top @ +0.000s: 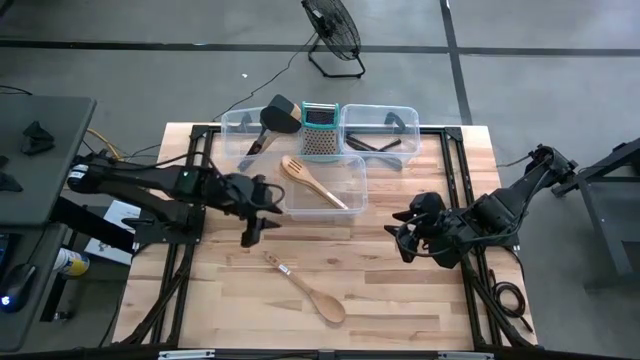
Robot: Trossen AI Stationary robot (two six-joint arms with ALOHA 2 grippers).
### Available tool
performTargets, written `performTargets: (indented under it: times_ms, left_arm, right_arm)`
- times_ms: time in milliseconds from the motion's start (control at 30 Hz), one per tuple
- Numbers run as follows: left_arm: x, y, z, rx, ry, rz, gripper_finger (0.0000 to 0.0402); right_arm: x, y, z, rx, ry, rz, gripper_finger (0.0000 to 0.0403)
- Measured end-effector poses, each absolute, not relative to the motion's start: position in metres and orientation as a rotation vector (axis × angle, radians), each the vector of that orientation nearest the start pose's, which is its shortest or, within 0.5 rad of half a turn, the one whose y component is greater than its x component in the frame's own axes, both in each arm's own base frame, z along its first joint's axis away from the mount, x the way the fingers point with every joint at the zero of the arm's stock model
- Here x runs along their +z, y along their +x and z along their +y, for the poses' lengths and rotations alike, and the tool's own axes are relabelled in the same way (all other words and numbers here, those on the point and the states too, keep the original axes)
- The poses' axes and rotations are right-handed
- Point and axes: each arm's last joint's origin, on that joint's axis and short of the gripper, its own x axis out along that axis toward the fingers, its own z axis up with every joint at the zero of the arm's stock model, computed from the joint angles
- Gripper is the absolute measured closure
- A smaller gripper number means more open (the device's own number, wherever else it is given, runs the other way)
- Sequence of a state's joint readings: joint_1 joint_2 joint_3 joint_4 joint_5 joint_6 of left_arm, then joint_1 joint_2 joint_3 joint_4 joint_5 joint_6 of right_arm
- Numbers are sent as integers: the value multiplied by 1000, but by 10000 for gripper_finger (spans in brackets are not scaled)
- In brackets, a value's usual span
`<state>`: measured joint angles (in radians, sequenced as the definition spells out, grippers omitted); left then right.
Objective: Pick & Place Kitchen Items
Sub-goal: Put the light brown serving spoon into the middle transparent bin
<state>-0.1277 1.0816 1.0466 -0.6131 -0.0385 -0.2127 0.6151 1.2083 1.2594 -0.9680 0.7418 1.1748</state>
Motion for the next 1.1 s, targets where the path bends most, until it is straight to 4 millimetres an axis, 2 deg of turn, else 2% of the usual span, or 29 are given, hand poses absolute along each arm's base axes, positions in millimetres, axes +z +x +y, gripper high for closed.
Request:
performTargets:
  times_ms: [300,667,1100]
  left_arm:
    - [307,228,-49,-156,5,804,218]
    - [264,254,-76,-360,163,995,119]
    - [201,280,-113,-475,405,1143,140]
  right_arm:
    - [352,193,113,-477,559,545,211]
    - [347,197,117,-450,566,596,211]
    - [342,201,121,-454,558,620,211]
